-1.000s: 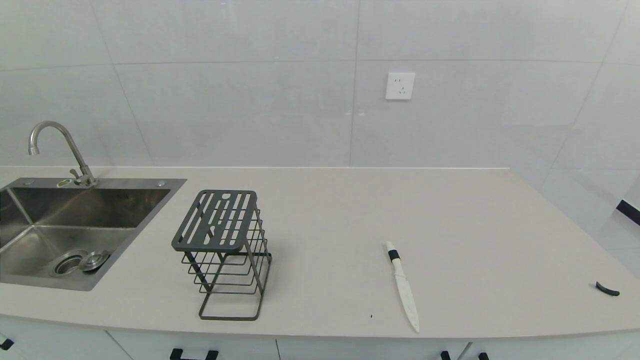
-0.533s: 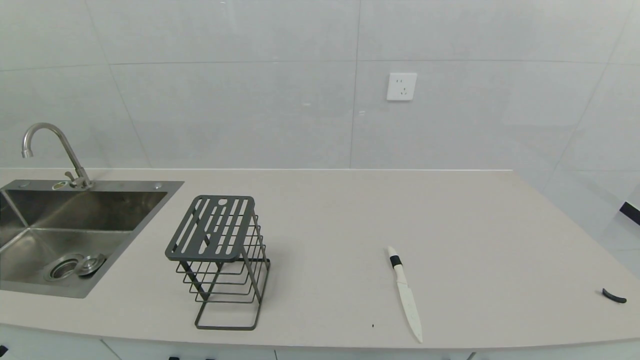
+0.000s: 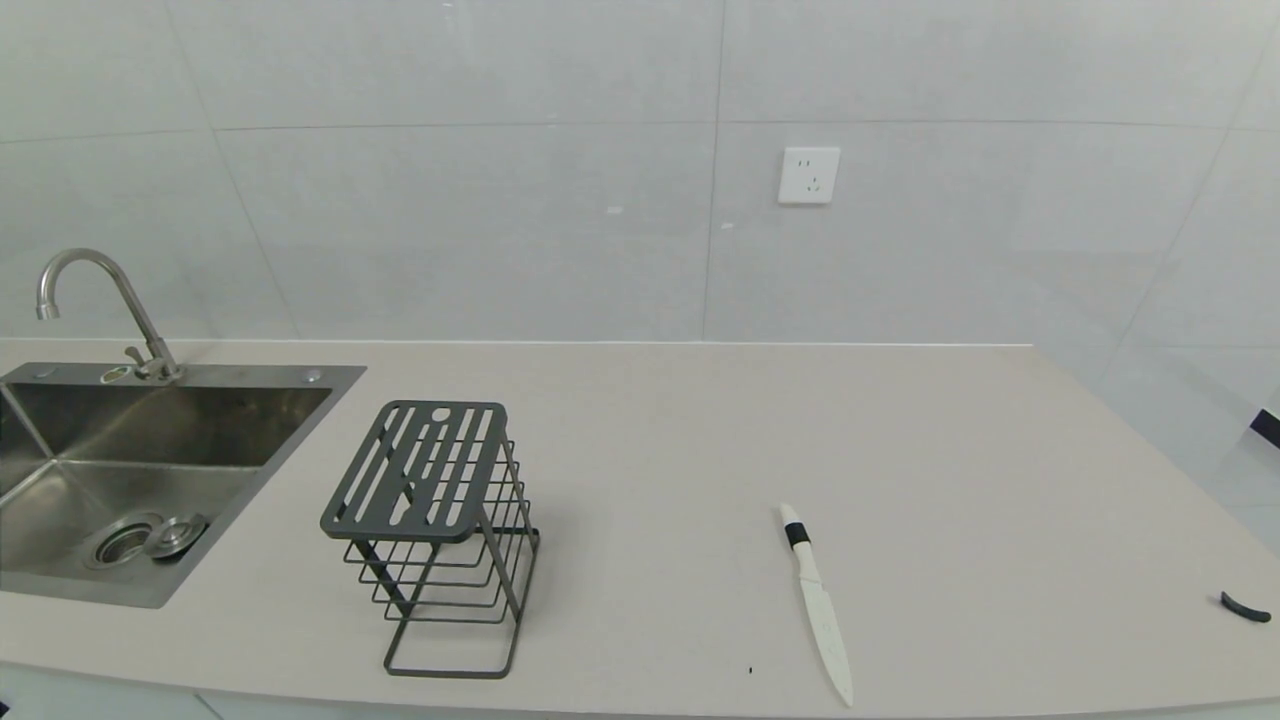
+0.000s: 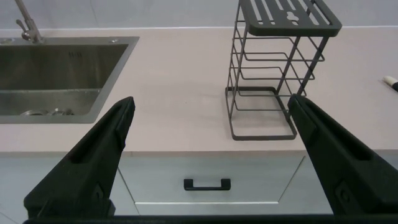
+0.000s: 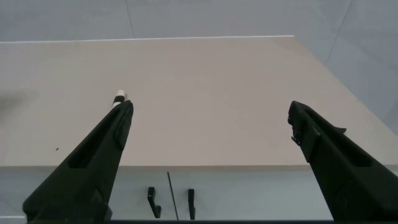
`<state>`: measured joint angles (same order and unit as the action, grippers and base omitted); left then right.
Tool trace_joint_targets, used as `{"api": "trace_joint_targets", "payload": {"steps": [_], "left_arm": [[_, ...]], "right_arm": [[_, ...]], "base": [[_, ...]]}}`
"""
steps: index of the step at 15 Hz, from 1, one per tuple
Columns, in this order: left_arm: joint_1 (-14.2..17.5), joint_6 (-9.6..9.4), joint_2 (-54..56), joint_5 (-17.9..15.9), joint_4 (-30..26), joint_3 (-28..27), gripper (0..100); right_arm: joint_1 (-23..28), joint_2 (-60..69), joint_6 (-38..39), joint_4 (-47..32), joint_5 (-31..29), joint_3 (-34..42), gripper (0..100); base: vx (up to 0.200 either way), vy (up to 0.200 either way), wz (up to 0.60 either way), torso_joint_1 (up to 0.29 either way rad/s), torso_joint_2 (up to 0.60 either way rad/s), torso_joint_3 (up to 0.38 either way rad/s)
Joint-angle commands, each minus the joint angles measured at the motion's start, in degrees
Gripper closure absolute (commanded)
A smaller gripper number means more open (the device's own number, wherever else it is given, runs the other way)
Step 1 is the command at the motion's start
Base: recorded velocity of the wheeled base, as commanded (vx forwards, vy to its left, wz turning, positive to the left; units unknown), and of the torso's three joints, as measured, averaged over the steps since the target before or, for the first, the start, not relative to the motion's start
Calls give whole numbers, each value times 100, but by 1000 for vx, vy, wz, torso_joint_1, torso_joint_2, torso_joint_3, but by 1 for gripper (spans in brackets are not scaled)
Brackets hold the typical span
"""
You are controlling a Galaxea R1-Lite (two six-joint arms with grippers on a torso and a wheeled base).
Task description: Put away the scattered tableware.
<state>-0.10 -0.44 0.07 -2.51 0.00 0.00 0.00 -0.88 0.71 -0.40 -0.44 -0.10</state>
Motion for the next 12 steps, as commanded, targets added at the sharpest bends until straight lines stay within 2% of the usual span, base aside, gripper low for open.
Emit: {"api": "trace_joint_targets", "payload": {"steps": [1,12], "left_arm": [[1,9,-7,-13,0,0,0],[1,26,-7,-13,9,0,0]], "right_arm": [[0,-9,0,5,0,1,0],[9,-9,17,-13,-9,-8,0]], "base": [[0,0,0,0,0,0],[0,0,0,0,0,0]]}}
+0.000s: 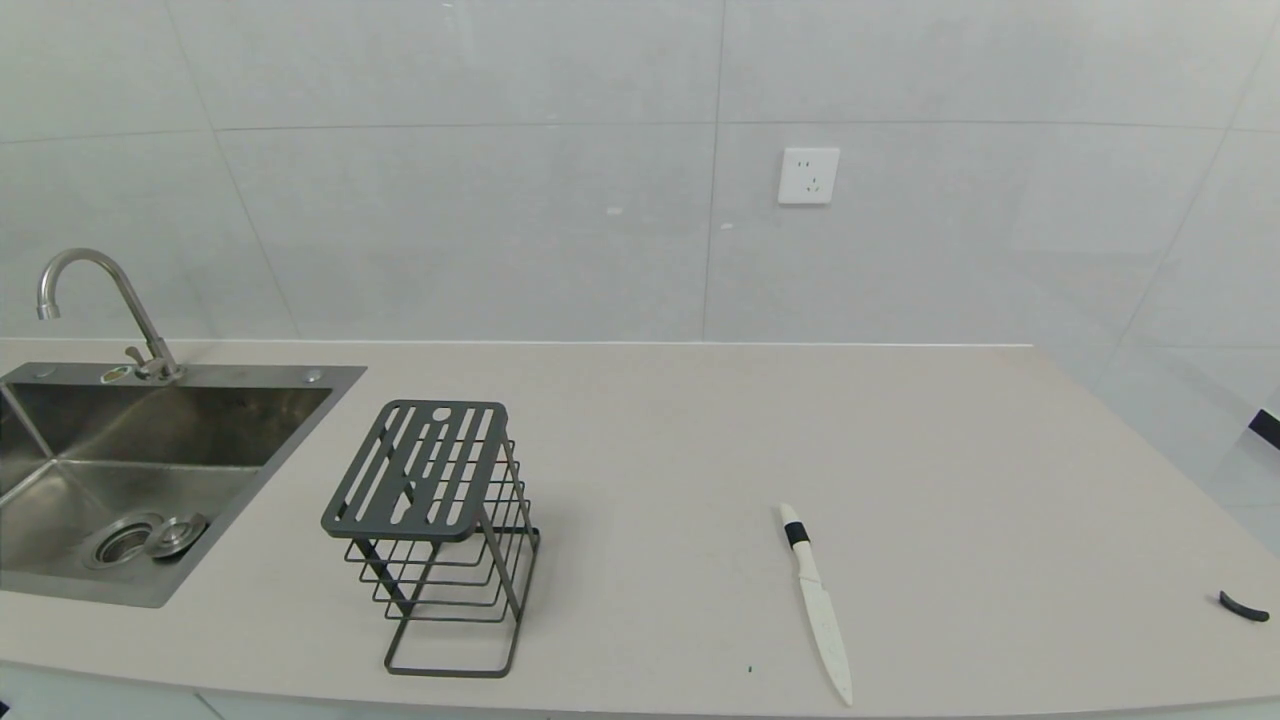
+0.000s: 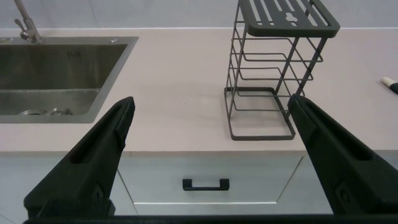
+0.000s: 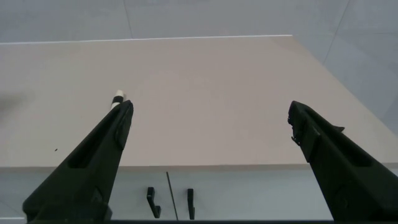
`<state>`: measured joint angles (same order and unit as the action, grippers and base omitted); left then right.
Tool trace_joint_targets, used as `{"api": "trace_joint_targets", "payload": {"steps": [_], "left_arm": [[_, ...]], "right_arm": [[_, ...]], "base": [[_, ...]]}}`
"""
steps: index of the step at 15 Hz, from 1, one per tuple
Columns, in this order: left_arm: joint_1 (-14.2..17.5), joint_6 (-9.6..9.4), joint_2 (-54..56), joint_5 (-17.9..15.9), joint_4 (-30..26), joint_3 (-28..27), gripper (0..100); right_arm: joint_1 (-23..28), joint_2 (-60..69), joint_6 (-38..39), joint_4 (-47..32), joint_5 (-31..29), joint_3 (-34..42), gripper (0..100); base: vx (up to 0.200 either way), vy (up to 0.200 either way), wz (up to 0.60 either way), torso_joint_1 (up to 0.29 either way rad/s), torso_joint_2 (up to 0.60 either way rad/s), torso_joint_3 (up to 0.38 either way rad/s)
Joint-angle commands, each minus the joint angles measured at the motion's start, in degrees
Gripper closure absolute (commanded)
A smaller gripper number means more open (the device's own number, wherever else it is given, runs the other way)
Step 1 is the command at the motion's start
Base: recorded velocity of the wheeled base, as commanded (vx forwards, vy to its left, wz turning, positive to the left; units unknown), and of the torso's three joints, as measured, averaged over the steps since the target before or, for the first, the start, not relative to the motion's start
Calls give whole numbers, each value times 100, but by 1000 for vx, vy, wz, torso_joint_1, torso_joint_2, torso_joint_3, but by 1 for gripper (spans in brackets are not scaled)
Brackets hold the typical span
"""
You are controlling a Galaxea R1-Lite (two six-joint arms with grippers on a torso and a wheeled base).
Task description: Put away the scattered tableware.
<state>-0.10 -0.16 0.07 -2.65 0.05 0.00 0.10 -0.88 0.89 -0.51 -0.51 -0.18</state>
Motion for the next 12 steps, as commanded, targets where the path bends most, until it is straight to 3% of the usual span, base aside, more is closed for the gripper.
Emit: {"api": "trace_joint_targets", "payload": {"steps": [1,6,7,9,12], "left_arm": [[1,-2,-7,1,4,0,0],[1,-19,-7,1,-5,0,0],[1,-28,-7,1,4,0,0],[1,-37,-7,1,-5,0,0],[1,-46,-7,1,4,0,0]], "right_arm": [[-1,-9,-10,-2,-2,1,0],[-1,-9,25,42,7,9,0],[-1,-9,34,921,7,18,0],[-1,-9,-36,1431,60,-26,0],[-10,-150,-36,605,974,-404,0]], "base": [[0,0,0,0,0,0],[0,0,0,0,0,0],[0,0,0,0,0,0],[0,0,0,0,0,0],[0,0,0,0,0,0]]}}
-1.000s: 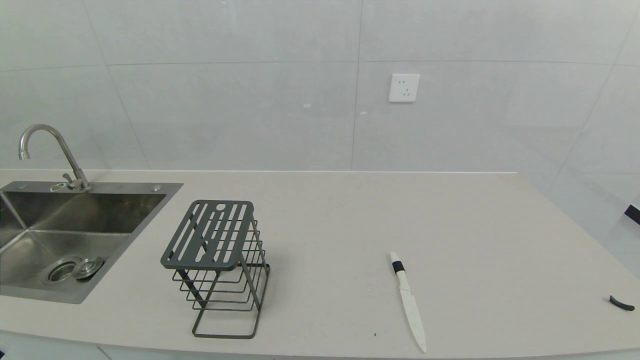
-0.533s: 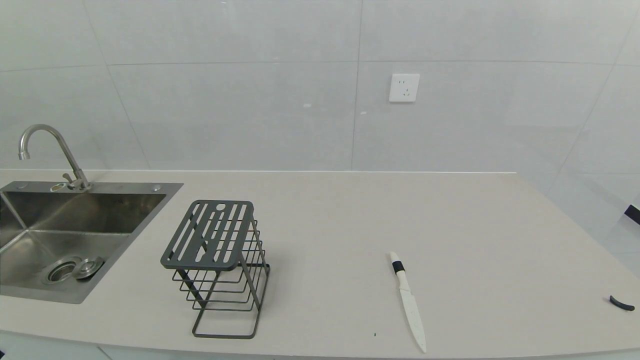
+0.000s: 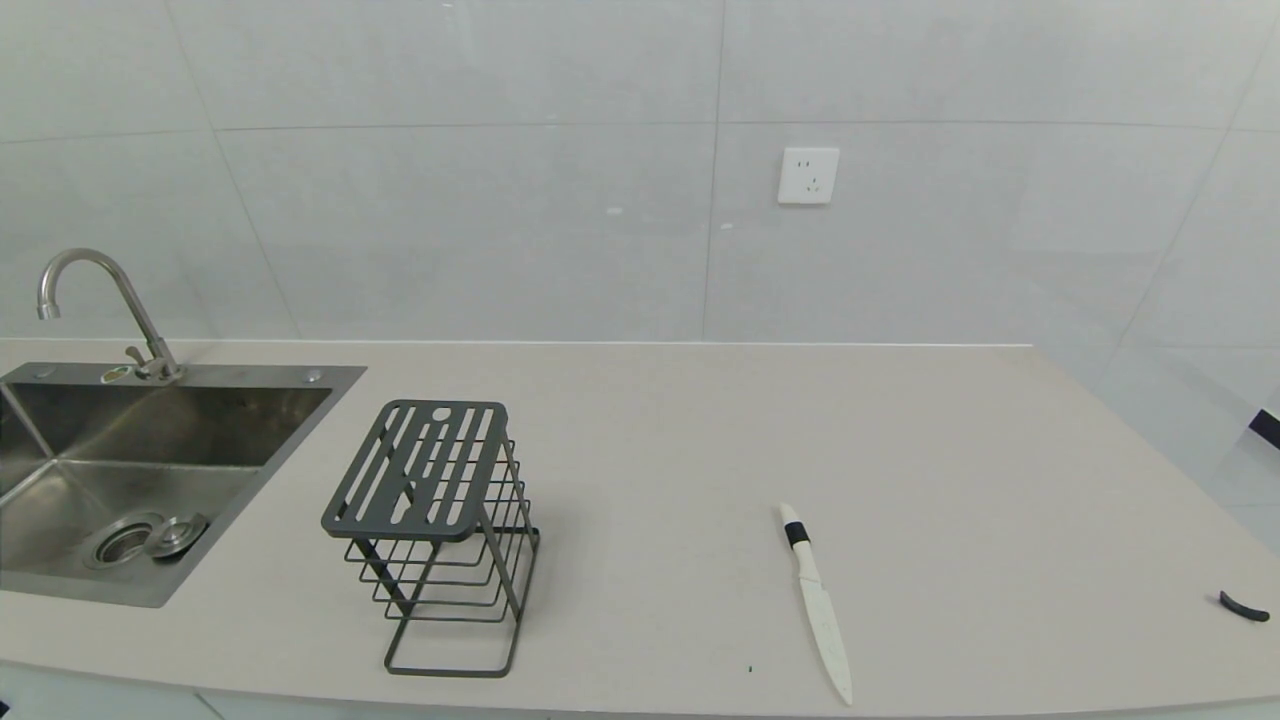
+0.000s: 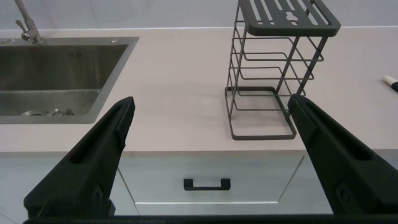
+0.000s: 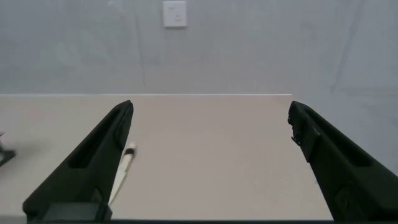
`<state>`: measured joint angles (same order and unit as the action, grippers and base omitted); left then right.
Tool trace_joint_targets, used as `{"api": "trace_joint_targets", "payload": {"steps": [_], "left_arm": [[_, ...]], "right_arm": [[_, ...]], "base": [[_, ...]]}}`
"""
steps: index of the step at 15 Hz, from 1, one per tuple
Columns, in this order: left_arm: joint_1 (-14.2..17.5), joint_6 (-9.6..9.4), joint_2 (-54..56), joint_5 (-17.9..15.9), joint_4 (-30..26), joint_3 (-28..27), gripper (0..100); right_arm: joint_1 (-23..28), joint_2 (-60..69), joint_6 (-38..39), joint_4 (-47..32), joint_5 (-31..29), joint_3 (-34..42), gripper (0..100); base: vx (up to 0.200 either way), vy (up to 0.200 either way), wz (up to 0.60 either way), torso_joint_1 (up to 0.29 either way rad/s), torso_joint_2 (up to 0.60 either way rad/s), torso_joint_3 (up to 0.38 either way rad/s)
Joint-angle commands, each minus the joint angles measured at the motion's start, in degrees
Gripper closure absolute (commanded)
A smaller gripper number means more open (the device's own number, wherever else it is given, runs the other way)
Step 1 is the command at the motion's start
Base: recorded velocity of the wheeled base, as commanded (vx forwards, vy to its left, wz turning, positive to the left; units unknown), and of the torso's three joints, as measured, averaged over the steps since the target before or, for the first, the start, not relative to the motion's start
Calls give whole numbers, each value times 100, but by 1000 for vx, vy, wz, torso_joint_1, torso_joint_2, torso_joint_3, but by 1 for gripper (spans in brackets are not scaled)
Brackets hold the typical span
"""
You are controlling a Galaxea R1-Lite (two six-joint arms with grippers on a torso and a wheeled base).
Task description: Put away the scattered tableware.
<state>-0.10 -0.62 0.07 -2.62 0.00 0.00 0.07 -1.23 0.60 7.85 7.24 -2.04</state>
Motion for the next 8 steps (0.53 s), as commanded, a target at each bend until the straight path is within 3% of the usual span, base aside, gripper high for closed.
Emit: {"api": "trace_joint_targets", "payload": {"steps": [1,3,8], "left_arm": [[1,1,-7,-2,0,0,0],[1,1,-7,-2,0,0,0],[1,1,-7,-10,0,0,0]], "right_arm": [[-7,-220,-7,-636,427,-394,0],[-42,-580,-16,-1233,990,-658,0],[-95,-1907,2,-1233,1491,-1229,0]], "base": [[0,0,0,0,0,0],[0,0,0,0,0,0],[0,0,0,0,0,0]]}}
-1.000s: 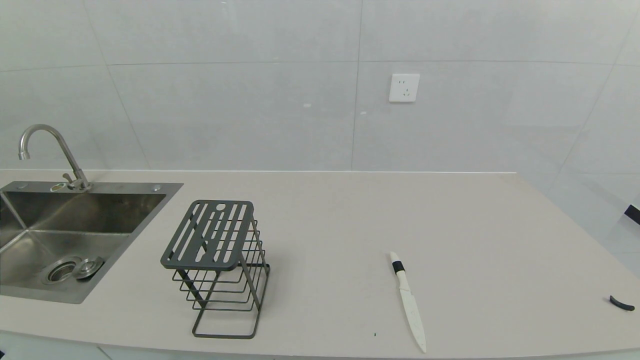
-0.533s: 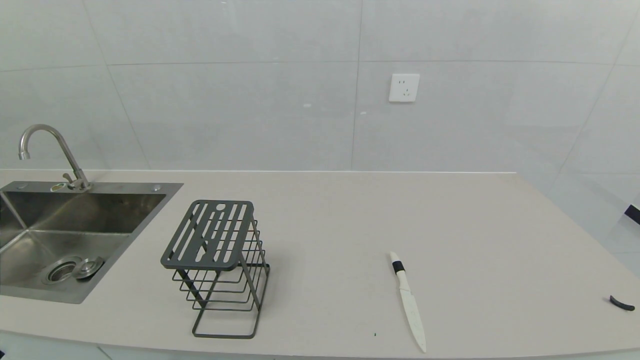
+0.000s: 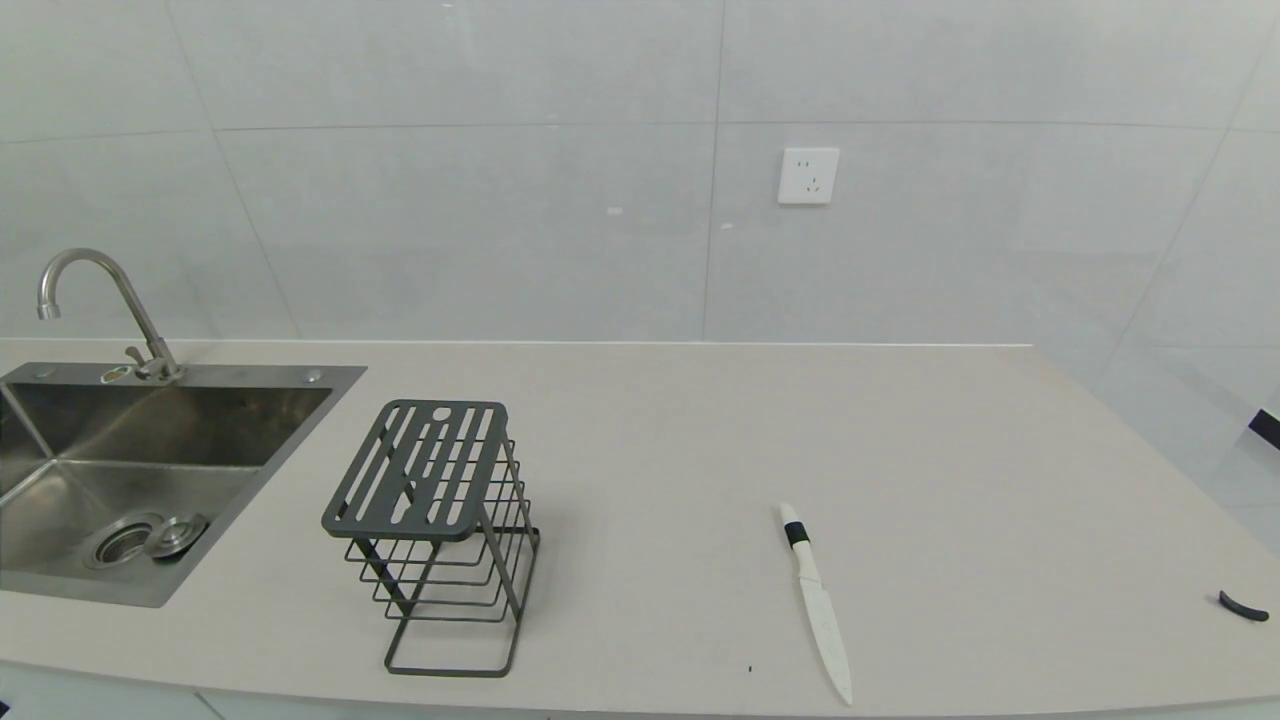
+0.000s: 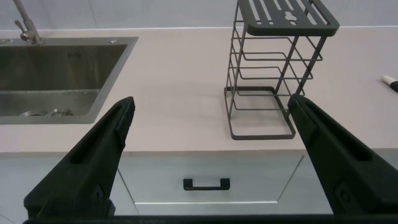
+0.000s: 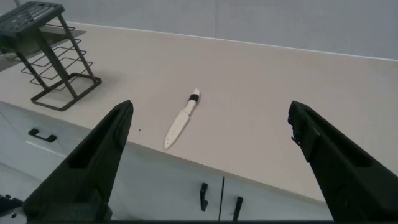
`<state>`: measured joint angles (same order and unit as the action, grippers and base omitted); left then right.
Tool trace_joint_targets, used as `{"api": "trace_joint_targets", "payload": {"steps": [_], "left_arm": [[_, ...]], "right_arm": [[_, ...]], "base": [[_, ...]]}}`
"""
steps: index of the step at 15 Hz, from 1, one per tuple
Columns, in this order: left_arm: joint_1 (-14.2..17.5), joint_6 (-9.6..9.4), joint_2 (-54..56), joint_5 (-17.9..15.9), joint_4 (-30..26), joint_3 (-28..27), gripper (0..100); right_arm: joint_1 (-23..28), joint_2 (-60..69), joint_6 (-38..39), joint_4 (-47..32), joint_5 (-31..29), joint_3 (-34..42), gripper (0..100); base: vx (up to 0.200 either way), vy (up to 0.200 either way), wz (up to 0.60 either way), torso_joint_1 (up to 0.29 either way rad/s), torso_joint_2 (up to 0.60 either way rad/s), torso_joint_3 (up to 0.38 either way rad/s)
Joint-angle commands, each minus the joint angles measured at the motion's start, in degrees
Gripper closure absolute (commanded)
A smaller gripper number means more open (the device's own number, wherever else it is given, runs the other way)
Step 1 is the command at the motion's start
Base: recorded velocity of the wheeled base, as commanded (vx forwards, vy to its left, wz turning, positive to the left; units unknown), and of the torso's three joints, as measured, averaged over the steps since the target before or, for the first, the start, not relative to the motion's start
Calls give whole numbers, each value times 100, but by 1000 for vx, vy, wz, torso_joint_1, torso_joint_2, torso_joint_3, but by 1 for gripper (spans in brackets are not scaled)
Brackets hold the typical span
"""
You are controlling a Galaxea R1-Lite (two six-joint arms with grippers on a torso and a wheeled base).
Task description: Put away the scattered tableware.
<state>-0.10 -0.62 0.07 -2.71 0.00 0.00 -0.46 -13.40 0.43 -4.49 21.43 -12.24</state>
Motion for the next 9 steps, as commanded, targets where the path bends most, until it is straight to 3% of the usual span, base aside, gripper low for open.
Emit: {"api": "trace_joint_targets", "payload": {"steps": [1,5,9], "left_arm": [[1,1,-7,-2,0,0,0],[1,-8,-7,-2,0,0,0],[1,1,-7,-2,0,0,0]], "right_arm": [[-112,-849,19,0,72,-226,0],[-877,-2237,-16,36,10,-349,0],[-1087,-3213,-25,589,10,-341,0]], "base": [[0,0,0,0,0,0],[0,0,0,0,0,0],[0,0,0,0,0,0]]}}
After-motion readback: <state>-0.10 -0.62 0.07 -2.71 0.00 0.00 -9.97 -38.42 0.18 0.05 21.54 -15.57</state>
